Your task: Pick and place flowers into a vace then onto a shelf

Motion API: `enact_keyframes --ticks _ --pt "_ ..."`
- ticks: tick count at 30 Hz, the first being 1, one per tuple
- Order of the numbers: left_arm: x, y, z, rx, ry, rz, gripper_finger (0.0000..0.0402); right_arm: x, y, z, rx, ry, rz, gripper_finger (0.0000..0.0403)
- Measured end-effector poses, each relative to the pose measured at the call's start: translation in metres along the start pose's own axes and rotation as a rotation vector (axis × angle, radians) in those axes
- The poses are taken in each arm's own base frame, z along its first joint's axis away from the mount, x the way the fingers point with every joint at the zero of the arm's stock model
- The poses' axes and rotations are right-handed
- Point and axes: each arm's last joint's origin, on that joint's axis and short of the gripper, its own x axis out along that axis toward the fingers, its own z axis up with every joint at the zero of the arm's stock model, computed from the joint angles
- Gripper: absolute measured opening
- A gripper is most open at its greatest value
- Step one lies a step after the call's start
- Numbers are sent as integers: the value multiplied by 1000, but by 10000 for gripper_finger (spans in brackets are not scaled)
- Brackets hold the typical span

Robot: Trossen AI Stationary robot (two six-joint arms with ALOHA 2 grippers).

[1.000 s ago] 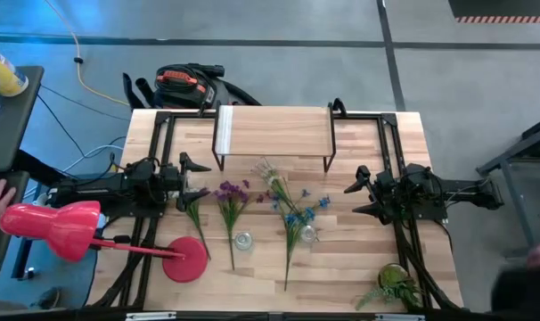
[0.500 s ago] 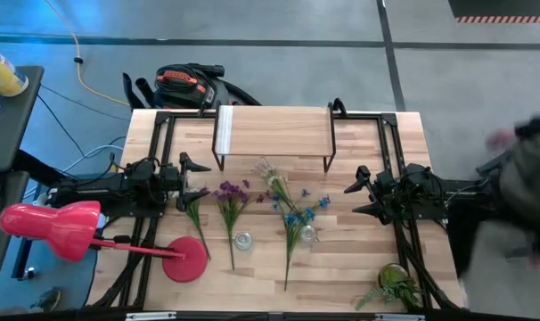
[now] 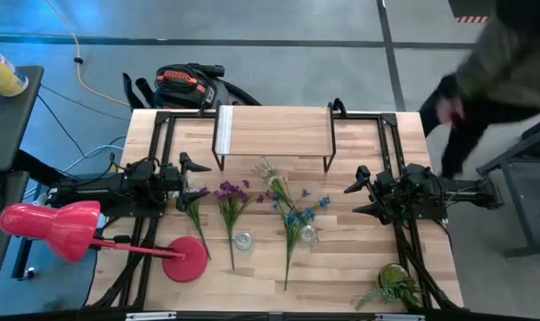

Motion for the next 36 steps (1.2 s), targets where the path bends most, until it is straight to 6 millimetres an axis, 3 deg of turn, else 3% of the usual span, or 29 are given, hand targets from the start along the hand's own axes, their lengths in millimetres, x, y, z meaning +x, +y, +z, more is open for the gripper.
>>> enact_keyframes --ticks 31,33,36 --pt "0 2 4 -8 -43 58 390 0 0 0 0 0 0 305" --pt "0 2 6 -62 -57 57 390 0 0 0 0 0 1 305" --pt "0 1 11 -301 -112 -5 390 0 0 0 0 0 0 305"
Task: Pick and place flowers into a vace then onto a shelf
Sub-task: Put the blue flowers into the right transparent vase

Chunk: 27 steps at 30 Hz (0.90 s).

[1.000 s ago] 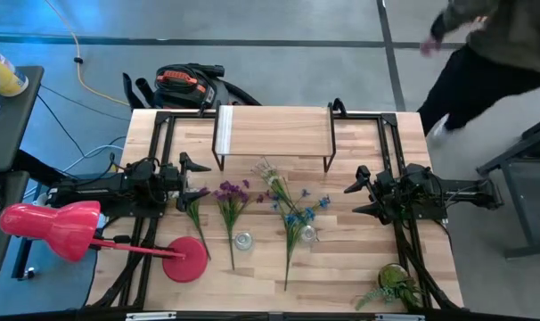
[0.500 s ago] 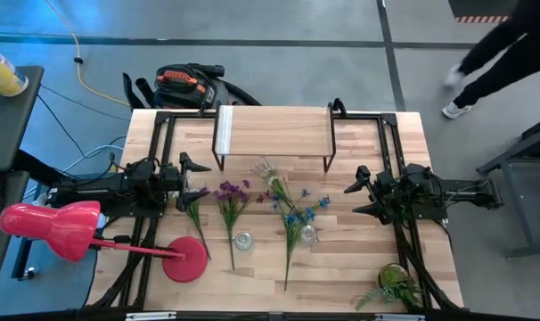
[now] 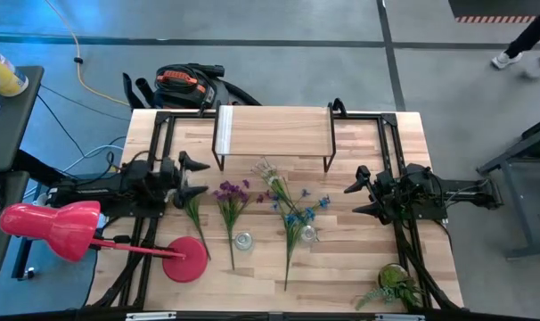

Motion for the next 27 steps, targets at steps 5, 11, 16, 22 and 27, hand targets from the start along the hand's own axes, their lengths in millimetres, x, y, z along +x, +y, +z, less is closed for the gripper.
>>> enact_keyframes --ticks 5,11,16,22,27 --pt "0 0 5 -306 -24 24 390 0 0 0 0 -1 -1 305" --pt "-2 0 16 -583 -129 101 390 -1 -6 3 -52 -58 -193 305" --pt "-3 1 22 -771 -220 118 390 -2 -11 6 113 -154 -367 305" --pt "-3 4 22 -799 -286 216 390 -6 -14 12 457 -367 -498 305" --pt "-3 4 22 -809 -287 212 390 -8 -17 12 644 -500 -576 305"
